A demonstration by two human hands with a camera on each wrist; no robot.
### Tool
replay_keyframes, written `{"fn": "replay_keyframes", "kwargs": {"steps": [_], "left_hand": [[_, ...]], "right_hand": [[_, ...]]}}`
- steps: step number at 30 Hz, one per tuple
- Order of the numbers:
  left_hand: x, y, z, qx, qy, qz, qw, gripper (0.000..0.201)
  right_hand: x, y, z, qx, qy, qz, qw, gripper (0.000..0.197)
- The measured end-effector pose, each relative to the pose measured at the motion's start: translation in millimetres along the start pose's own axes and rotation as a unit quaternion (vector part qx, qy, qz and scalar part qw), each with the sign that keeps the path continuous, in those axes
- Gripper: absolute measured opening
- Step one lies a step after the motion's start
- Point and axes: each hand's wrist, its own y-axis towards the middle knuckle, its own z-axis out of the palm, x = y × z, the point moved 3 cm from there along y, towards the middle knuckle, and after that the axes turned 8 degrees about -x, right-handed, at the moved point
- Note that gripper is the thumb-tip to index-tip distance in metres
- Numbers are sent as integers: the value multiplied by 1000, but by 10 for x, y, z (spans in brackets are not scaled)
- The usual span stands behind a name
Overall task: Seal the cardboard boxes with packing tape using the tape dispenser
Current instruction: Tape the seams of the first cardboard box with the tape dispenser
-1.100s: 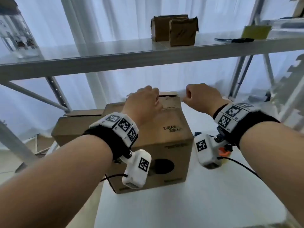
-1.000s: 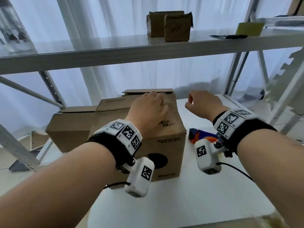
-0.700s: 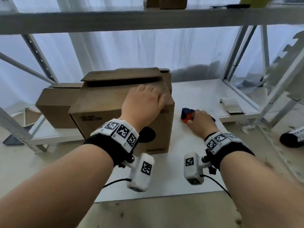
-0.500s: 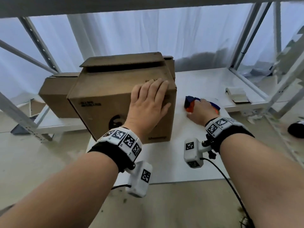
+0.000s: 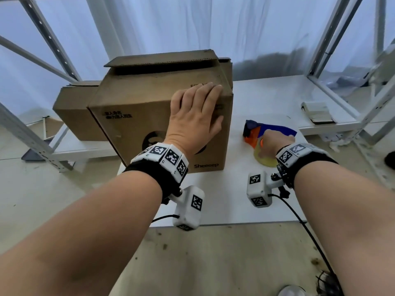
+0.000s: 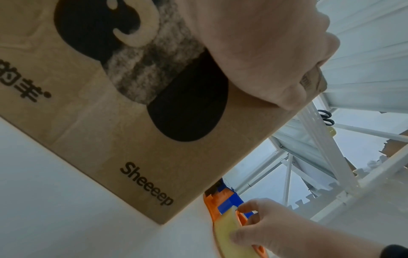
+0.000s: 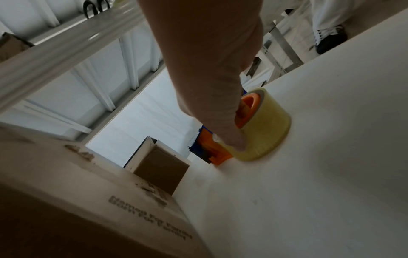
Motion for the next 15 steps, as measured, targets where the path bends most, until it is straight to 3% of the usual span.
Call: {"fn": "replay_keyframes", "kwargs": {"steps": [2,5,8,10,12,15], "left_hand": [[0,25,-35,11,-9,-5,1000,53],[40,102,-126,39,-35,-15,999,48],[100,230,-260,69,-81,-15,994,45],[166,389,-377,100,-131,-17,986,45],[260,530,-433,170,-195,-39,965,44],[522,742,-507,263,-310,-153,901,39]], "right_hand": [[-14,-17,-55,-40,54,-12,998,36],[-30,-102,-333,-231,114,-25,966,25],[14,-326,-732,-387,176,-59,903,29],[75,-505,-1020,-462,262,-91,842,29],[184,-652,-1192,-501,313,-122,798,25],[447,-833,-1405,-519,360,-165,757,25]]}}
